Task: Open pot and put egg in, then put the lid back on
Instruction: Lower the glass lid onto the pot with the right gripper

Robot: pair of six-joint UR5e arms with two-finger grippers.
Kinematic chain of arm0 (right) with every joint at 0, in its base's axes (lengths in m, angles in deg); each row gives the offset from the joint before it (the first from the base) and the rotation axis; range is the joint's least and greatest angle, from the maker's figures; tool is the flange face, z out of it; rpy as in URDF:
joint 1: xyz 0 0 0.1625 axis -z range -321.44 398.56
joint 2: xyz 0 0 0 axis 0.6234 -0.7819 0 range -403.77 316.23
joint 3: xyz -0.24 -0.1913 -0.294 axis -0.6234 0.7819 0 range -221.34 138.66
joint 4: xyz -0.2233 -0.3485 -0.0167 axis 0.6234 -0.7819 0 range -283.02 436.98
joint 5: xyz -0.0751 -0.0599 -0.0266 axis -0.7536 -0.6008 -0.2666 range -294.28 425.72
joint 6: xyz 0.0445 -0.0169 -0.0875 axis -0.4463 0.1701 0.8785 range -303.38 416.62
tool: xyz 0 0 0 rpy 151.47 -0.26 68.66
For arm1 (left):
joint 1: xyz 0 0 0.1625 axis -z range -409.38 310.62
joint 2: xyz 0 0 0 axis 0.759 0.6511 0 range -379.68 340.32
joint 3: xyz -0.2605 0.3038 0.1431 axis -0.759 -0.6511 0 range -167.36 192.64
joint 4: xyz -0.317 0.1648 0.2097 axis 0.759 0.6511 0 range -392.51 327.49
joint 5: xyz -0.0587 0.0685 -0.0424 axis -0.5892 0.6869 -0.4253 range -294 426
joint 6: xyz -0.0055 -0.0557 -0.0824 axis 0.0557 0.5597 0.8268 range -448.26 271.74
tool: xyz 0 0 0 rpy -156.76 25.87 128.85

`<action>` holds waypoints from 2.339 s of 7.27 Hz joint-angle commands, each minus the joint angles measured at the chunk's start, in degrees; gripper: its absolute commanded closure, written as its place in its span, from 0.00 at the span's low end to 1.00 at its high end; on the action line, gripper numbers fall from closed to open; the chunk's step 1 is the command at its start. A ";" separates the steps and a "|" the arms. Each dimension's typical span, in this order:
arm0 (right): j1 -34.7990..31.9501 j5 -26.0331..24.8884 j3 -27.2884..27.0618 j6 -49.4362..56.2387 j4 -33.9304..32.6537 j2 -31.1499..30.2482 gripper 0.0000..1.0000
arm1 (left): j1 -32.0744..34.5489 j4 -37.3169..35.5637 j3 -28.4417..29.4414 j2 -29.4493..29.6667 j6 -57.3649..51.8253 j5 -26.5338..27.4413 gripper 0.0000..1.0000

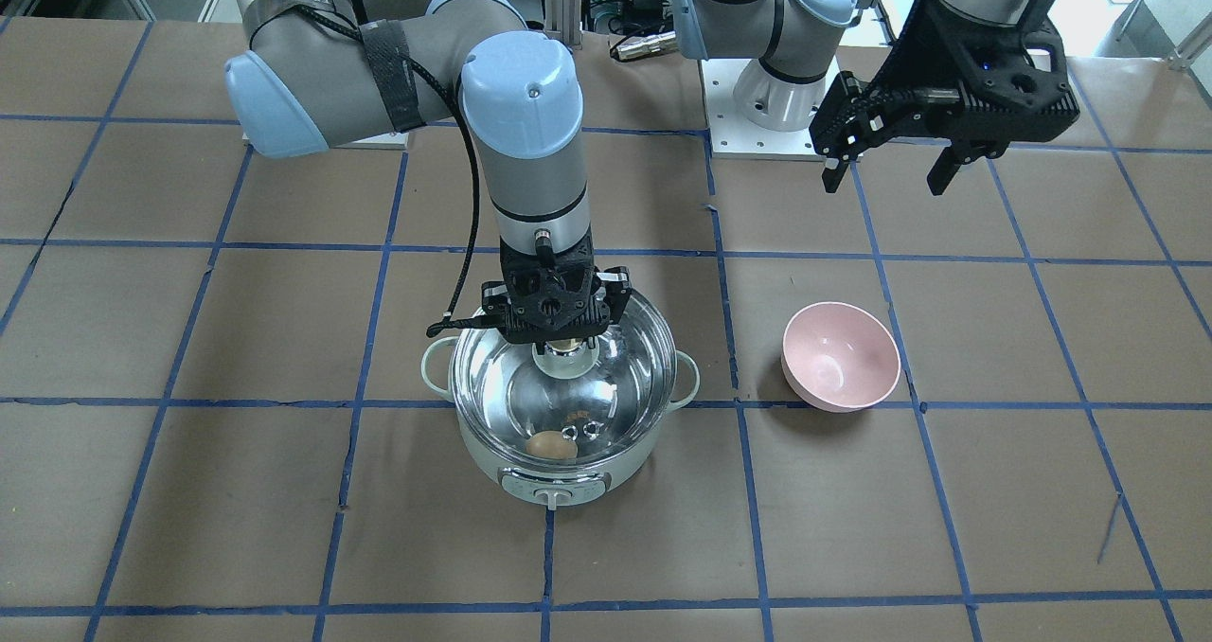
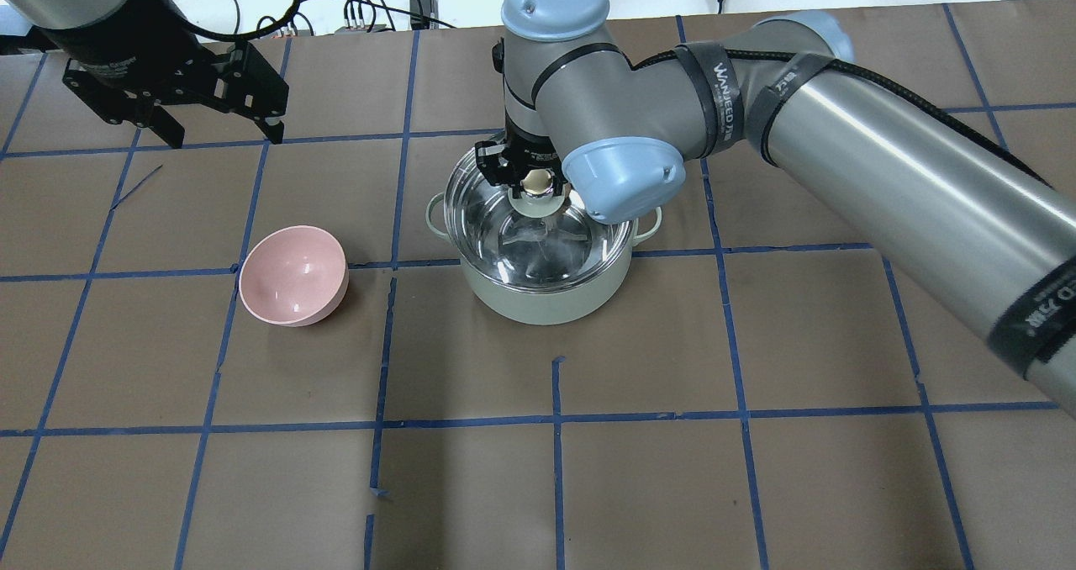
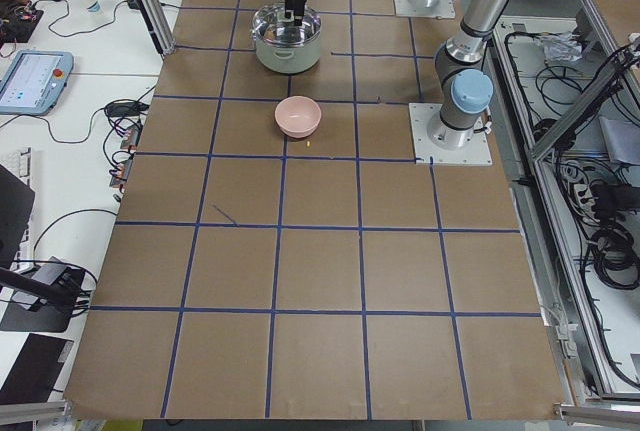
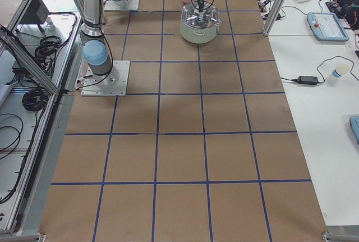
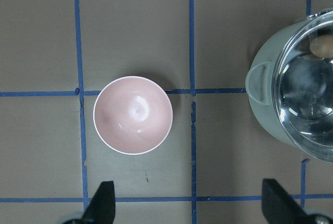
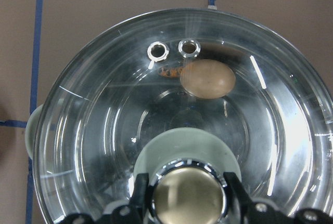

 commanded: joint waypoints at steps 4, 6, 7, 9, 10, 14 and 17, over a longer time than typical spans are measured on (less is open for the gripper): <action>0.04 -0.38 -0.38 1.56 -0.12 -0.04 0.96 | 0.06 0.00 -0.07 -0.01 0.09 -0.09 0.00; 0.04 -1.52 -0.47 2.27 0.14 -0.04 0.96 | 0.06 0.00 -0.07 -0.01 0.09 0.00 0.00; 0.04 -1.53 -0.47 2.53 0.14 -0.04 0.96 | 0.06 0.00 -0.07 -0.01 0.09 0.00 0.00; 0.04 -1.53 -0.47 2.54 0.32 -0.04 0.94 | 0.06 0.00 -0.07 -0.01 0.09 -0.09 0.00; 0.04 -1.53 -0.38 2.45 0.32 -0.04 0.93 | 0.06 0.00 -0.07 -0.01 0.09 -0.09 0.00; 0.04 -3.90 -0.21 2.36 0.23 -0.04 0.00 | 0.06 0.00 -0.07 -0.01 0.09 -0.09 0.00; 0.48 -3.55 0.41 2.36 0.32 -0.56 0.00 | 0.06 0.00 -0.07 -0.01 0.09 0.00 0.00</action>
